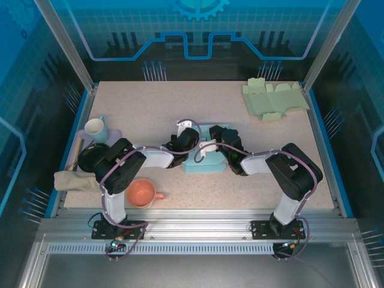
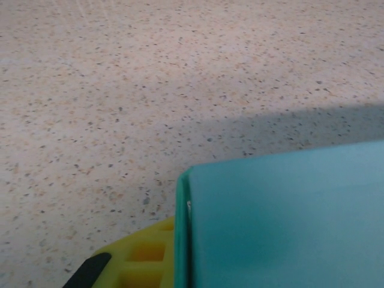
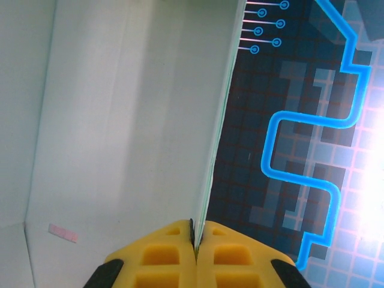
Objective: Fold the paper box
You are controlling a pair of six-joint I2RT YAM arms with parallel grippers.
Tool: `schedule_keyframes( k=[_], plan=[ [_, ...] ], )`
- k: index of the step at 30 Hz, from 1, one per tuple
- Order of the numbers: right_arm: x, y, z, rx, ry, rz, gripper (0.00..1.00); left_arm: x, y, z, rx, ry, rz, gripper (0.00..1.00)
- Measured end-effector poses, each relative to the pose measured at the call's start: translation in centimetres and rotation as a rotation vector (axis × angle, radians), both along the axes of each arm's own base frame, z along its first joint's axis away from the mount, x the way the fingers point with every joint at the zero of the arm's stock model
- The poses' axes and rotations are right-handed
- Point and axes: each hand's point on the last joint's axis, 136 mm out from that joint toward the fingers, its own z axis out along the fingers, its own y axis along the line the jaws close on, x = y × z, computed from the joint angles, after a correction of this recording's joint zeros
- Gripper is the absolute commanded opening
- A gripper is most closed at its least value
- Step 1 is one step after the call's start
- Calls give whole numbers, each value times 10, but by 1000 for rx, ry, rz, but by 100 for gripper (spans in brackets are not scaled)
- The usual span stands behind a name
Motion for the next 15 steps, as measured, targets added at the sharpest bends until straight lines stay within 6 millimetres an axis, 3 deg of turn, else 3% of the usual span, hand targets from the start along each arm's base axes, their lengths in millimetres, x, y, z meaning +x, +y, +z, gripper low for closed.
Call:
schedule_keyframes(
  k=[7,15],
  plan=[
    [0,1,0,12,7,2,0,3,3,2,29,0,63,13],
    [0,0,-1,12,20,-7,0,1,4,-7,25,30,33,39]
  ],
)
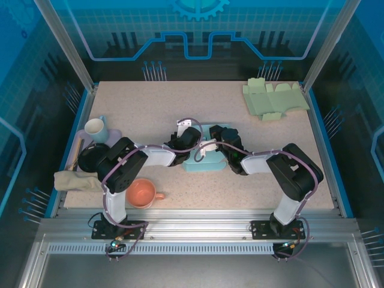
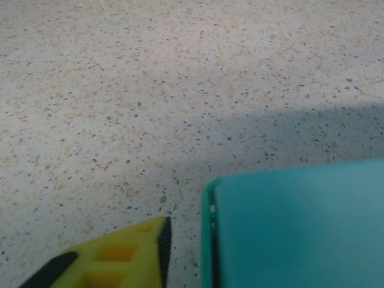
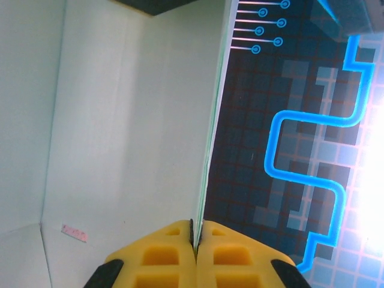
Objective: Fold the paper box
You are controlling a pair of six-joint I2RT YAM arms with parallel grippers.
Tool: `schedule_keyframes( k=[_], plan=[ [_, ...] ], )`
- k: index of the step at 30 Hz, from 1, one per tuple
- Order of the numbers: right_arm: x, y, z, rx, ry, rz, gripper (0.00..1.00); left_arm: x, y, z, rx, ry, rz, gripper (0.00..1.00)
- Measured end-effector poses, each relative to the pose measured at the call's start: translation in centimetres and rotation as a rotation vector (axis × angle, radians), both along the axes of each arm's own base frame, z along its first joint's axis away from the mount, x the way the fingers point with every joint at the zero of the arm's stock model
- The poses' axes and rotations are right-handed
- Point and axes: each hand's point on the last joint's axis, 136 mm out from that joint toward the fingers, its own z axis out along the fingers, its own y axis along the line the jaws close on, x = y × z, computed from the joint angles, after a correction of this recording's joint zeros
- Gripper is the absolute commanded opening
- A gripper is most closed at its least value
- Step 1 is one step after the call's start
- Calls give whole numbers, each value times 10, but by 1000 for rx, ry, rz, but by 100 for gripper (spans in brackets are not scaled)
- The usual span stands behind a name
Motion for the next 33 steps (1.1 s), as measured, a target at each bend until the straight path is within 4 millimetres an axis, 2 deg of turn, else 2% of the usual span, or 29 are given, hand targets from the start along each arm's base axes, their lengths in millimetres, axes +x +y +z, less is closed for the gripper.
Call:
schedule_keyframes(
  k=[11,18,20,23,28,33],
  plan=[
    [2,-8,-5,0,26,-37,0,-13,1,-6,-20,46,-86,68],
    [3,-9,-5,4,34,-45,0,-17,-7,2,-75,35,-128,76],
    [2,-9,-5,4,34,-45,0,-18,-9,4,-89,30,-139,76],
    [2,-9,-5,5,37,-46,0,-17,-11,6,-97,24,-146,71],
    [2,-10,-5,7,41,-47,0,-16,-12,5,-91,24,-146,43],
    [1,-9,-5,10,44,-46,0,-9,-15,2,-77,21,-138,22]
  ],
)
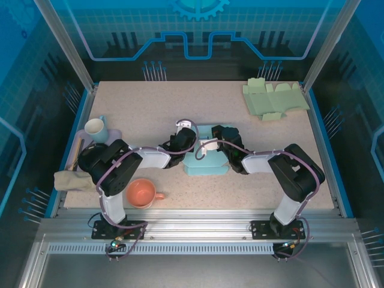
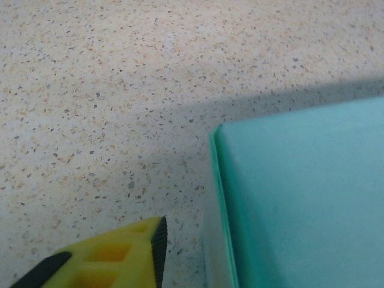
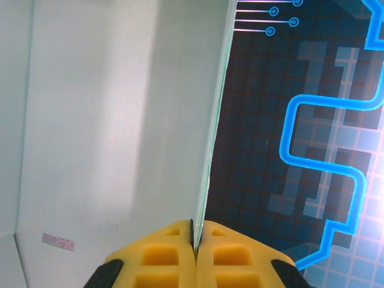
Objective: Fold the paper box
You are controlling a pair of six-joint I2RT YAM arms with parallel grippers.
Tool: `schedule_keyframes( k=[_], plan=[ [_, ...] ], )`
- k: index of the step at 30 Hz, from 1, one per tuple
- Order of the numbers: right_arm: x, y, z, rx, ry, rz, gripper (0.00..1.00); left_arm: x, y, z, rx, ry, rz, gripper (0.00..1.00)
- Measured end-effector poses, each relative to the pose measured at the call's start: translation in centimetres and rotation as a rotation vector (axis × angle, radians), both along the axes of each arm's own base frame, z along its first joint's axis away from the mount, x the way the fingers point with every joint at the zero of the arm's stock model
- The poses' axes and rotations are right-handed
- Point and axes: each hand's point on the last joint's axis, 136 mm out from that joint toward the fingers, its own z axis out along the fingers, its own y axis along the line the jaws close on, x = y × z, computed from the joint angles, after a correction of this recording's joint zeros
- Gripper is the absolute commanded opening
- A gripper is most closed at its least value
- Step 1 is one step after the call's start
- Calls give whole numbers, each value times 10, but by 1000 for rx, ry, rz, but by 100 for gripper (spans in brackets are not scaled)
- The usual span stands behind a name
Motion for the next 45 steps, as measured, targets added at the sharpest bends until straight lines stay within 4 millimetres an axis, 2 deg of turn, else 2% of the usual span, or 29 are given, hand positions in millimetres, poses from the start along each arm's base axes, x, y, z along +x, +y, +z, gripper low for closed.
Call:
schedule_keyframes(
  k=[3,10,16,28,39,45],
  plan=[
    [0,0,0,7,3,-1,1,3,-5,1,0,-4,1,18],
    [-7,2,4,63,53,13,20,4,0,2,18,-16,30,16],
    [-8,-8,16,139,87,-1,25,5,1,2,27,-30,29,16],
    [-18,-12,33,255,136,18,29,12,0,2,46,-68,30,15],
    [-25,-16,73,430,135,41,38,17,1,-1,58,-90,44,15],
    [-34,-30,124,648,110,28,39,18,0,0,67,-95,37,15]
  ],
)
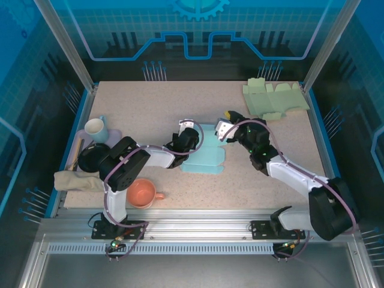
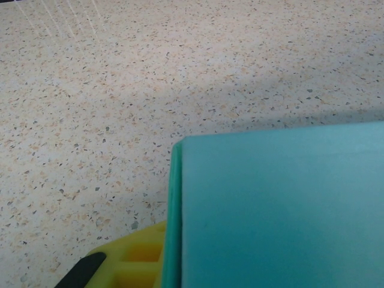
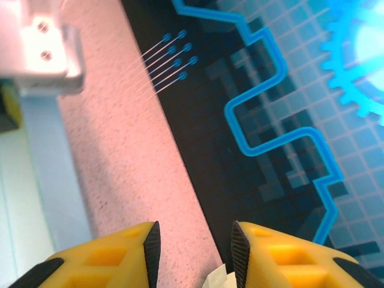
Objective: Fold the paper box
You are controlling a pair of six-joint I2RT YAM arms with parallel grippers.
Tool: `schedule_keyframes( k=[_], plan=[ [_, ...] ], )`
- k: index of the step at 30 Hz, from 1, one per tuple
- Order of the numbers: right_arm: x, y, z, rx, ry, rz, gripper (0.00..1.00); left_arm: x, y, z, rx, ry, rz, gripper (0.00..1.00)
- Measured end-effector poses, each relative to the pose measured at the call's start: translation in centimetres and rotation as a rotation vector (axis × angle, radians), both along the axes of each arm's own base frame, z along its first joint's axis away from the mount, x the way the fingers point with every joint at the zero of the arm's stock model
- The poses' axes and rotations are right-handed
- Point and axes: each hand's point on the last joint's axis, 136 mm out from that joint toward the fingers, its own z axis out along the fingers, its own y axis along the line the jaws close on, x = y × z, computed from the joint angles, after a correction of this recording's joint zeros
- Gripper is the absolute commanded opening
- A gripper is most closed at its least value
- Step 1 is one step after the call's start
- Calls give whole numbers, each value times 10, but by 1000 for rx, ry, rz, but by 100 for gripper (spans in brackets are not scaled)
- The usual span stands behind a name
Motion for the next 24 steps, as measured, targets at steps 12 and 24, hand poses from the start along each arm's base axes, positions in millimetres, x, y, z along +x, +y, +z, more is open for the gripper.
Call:
schedule_keyframes(
  k=[12,24],
  plan=[
    [-8,-29,32,354,128,-169,92,1,-1,1,-5,-7,0,11],
    [-6,-88,31,885,397,-627,100,2,-2,1,-9,-13,-2,11]
  ],
)
